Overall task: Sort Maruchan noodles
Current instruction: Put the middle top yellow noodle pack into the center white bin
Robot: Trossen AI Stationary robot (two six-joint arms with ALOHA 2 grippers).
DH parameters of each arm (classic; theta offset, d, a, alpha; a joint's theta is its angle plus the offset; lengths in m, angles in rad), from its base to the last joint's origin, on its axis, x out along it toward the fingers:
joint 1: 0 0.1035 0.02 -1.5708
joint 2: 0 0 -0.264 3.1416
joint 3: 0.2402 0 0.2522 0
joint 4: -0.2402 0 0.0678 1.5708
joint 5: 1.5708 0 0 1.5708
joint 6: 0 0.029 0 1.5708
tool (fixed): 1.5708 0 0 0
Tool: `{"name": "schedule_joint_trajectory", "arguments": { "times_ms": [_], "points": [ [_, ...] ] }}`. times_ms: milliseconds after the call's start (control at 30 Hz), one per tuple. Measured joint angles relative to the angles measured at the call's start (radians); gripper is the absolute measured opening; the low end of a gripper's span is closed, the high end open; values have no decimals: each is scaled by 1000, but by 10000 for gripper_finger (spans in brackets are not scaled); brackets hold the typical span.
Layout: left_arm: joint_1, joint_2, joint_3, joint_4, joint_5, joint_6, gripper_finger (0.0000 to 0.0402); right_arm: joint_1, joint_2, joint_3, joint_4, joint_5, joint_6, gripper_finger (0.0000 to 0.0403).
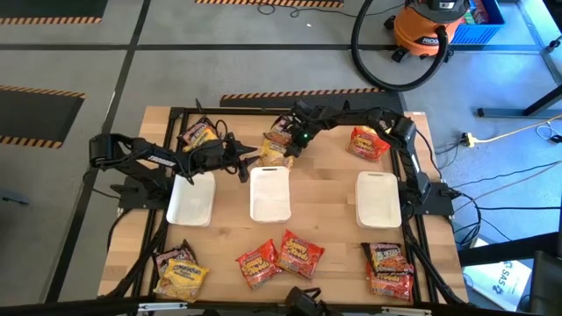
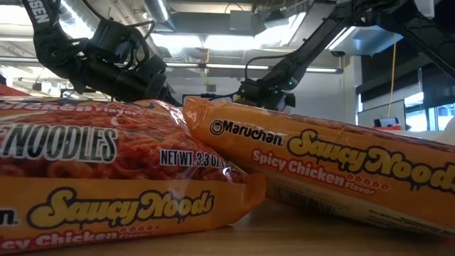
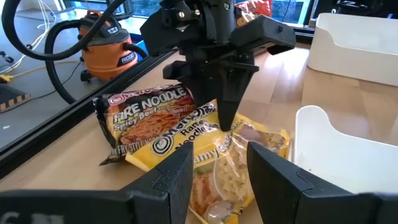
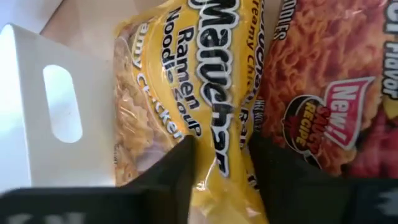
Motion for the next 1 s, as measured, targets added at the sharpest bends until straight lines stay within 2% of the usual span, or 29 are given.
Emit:
{"name": "schedule_joint_trajectory", "arguments": {
  "times_ms": [133,200,367,733,1000],
  "points": [
    [0,0,0,0,-6,0,144,0,0,0,1,-3,-47,29],
    [0,0,0,0,-8,0,144,1,-1,1,3,-1,-66,9],
    [0,0,0,0,-8,1,144,4,-34,-1,-12,86,-126,5],
    [0,0,0,1,-13,8,144,78,-165,-2,-3,391,-323,0],
    [0,0,0,46,-19,19,144,145,-174,-2,10,502,-416,0]
  ]
}}
